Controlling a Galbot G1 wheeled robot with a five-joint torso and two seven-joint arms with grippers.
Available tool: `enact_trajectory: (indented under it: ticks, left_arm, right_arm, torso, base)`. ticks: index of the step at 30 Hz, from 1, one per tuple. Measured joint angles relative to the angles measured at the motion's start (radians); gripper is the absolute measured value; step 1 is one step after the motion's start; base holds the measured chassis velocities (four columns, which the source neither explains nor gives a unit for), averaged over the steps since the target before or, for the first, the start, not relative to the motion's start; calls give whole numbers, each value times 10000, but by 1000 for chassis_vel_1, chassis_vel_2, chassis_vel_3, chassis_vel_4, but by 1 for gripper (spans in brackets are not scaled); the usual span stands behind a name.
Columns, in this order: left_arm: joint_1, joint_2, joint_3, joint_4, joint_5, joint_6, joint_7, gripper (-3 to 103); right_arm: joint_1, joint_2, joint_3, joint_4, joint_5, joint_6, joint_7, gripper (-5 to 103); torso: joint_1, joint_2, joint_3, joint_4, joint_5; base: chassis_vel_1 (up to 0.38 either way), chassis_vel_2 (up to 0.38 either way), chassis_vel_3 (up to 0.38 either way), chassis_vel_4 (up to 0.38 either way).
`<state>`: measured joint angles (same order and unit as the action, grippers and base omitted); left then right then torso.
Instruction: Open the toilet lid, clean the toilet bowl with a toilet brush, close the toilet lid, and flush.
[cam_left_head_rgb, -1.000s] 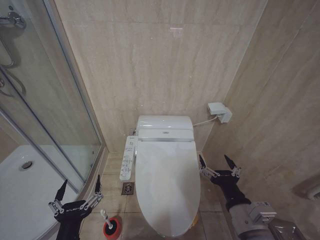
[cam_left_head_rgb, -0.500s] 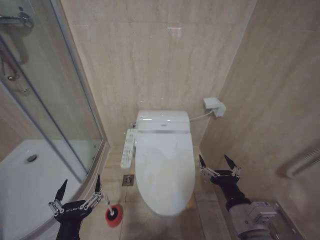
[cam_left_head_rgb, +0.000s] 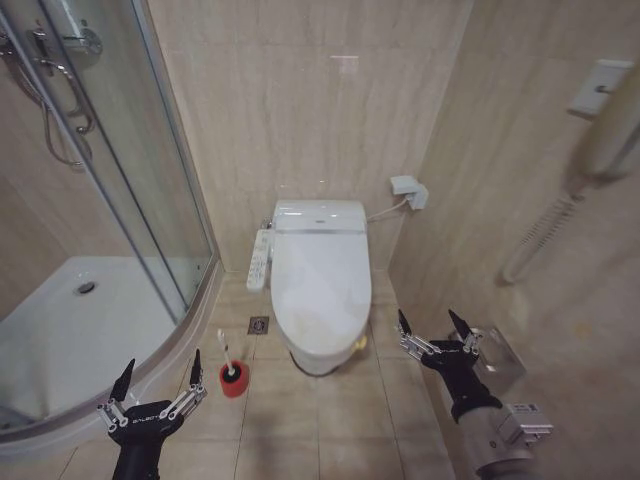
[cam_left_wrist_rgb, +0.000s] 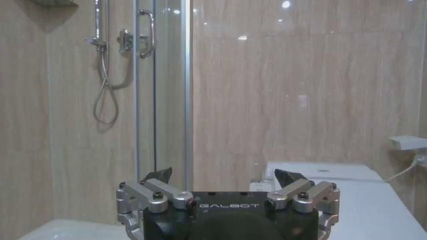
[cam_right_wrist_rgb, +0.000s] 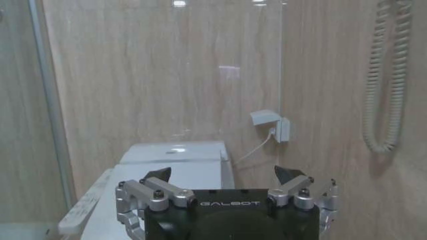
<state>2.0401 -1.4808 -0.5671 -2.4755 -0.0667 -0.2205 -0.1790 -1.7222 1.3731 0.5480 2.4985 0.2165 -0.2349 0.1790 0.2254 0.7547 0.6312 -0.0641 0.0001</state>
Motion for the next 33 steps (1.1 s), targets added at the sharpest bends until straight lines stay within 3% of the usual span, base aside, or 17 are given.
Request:
enact_trajectory:
  ticks: [33]
  left_arm:
    - [-1,1,1,-1,0,0,0,100]
  right_arm:
    - [3,0,0,0,0,0,0,100]
  torso:
    - [9,-3,3,1,-1]
  base:
    - [4,-5,-4,6]
